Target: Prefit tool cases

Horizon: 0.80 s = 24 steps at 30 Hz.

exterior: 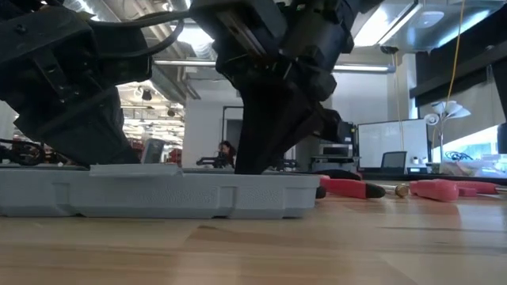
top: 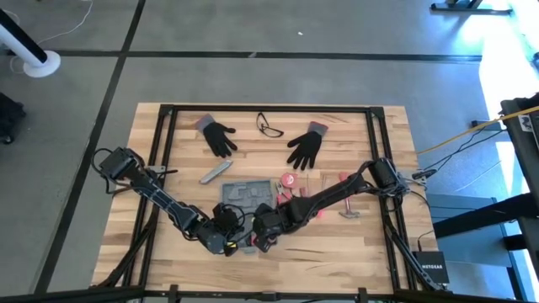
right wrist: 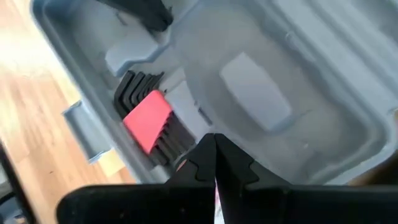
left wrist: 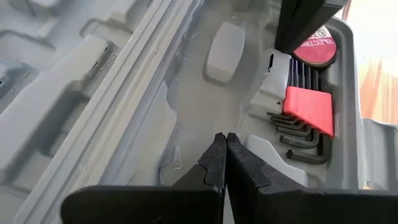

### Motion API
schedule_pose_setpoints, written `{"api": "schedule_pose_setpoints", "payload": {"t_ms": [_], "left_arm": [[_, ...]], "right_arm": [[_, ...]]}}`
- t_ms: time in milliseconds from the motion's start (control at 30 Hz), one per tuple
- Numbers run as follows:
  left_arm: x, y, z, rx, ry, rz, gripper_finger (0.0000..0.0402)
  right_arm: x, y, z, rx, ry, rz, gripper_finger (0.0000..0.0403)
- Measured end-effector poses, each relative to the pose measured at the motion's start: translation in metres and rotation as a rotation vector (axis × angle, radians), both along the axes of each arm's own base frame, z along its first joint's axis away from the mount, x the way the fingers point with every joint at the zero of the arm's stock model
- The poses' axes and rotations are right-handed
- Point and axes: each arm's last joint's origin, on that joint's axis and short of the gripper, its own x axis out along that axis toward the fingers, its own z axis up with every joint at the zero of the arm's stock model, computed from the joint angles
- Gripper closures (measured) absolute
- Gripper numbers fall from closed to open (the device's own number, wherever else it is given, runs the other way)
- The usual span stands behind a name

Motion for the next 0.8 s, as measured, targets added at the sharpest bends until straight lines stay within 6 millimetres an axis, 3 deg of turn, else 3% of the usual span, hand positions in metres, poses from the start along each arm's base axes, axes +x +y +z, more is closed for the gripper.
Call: {"api": "schedule_pose_setpoints", "payload": {"t_ms": [200, 467, 567, 667, 800], "left_arm": [[-0.001, 0.001, 0.008, 0.037, -0.012, -0.039, 0.0401], [-0.009, 0.009, 0.053, 0.211, -0.076, -0.193, 0.0402], [-0.015, 0.009, 0.062, 0.186, -0.083, -0.182, 0.0402], [-0.023, 0.001, 0.062, 0.158, -0.067, -0.204, 0.0402], [-0.030, -0.011, 0.047, 0.134, -0.019, -0.205, 0.0401]], "right_arm": [[0.006, 0.001, 0.011, -0.019, -0.040, -0.015, 0.0403], [0.018, -0.018, 0.029, -0.082, -0.109, -0.002, 0.0403], [0.020, -0.019, 0.034, -0.084, -0.126, 0.015, 0.0403], [0.020, -0.017, 0.036, -0.072, -0.129, 0.038, 0.0403], [0.013, -0.008, 0.031, -0.070, -0.102, 0.060, 0.0403]]}}
